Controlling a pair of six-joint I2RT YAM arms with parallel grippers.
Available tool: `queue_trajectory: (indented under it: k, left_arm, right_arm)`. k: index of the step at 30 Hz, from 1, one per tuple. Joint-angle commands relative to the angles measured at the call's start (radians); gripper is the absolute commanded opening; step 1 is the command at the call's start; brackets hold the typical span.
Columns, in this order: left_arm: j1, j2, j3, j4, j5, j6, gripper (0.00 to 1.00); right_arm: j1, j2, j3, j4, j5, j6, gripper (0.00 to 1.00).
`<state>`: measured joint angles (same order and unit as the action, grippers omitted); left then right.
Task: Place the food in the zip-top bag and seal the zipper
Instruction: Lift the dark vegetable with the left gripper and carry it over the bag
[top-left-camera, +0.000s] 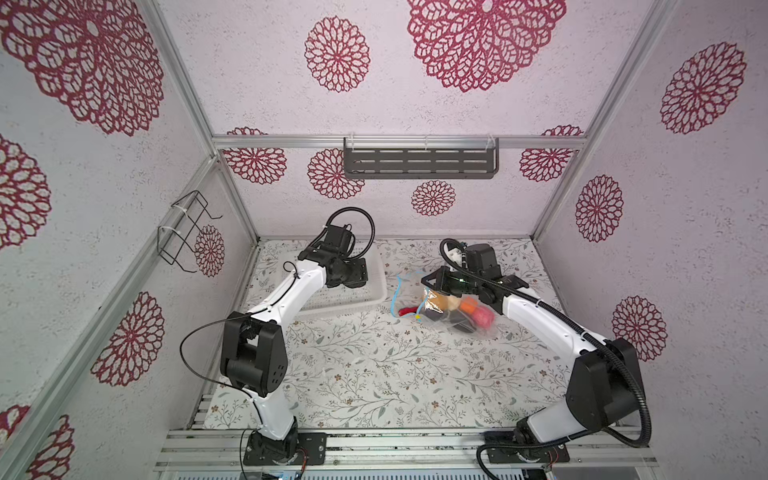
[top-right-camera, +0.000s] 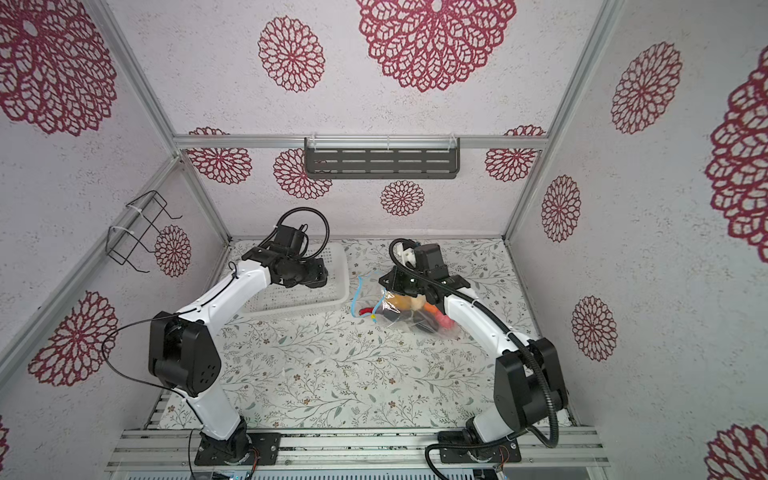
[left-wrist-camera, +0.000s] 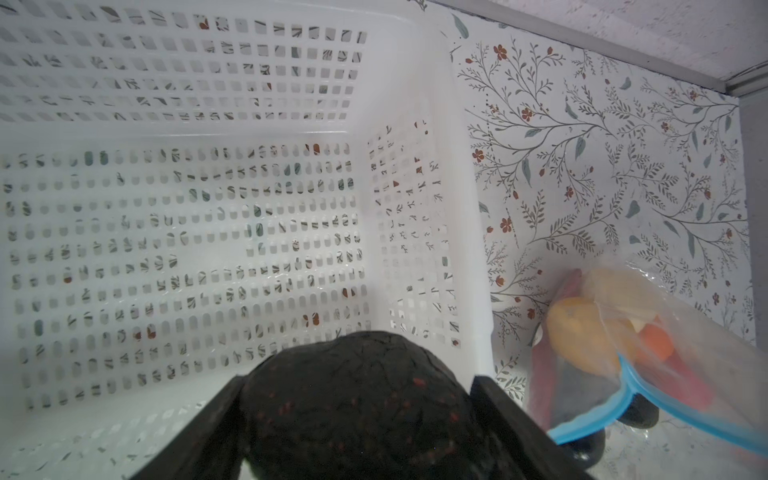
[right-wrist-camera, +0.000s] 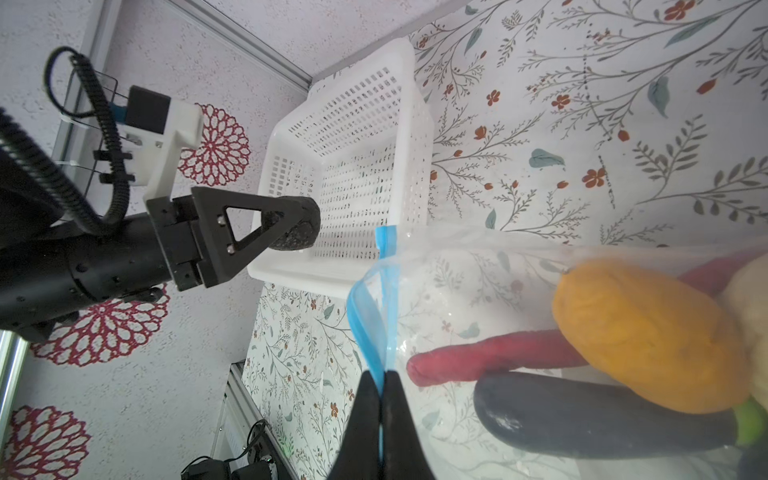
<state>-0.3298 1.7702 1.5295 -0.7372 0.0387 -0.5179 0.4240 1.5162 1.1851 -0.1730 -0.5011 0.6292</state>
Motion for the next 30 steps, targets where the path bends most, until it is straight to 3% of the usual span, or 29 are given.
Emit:
queue_trajectory:
  k: [1,9,20,30]
  left_arm:
    - [-0.013,-0.056,-0.029,0.037,0.006,-0.010,0.67]
    - [-0.064,-0.112,-0.073,0.056,0.037,-0.017,0.66]
    - [-0.164,-0.215,-0.207,0.250,0.116,0.028,0.66]
    - [-0.218,-0.201,-0.255,0.350,0.220,0.048,0.66]
  right_arm:
    - [-0.005,-0.048,-0.001,0.048,-0.004,0.021,0.00]
    - [-0.006,-0.053,-0.005,0.059,-0.008,0.024,0.00]
    - [-0.007,-0.056,-0.016,0.074,-0.013,0.034,0.00]
    - [-0.007,-0.054,-0.013,0.075,-0.022,0.044,0.00]
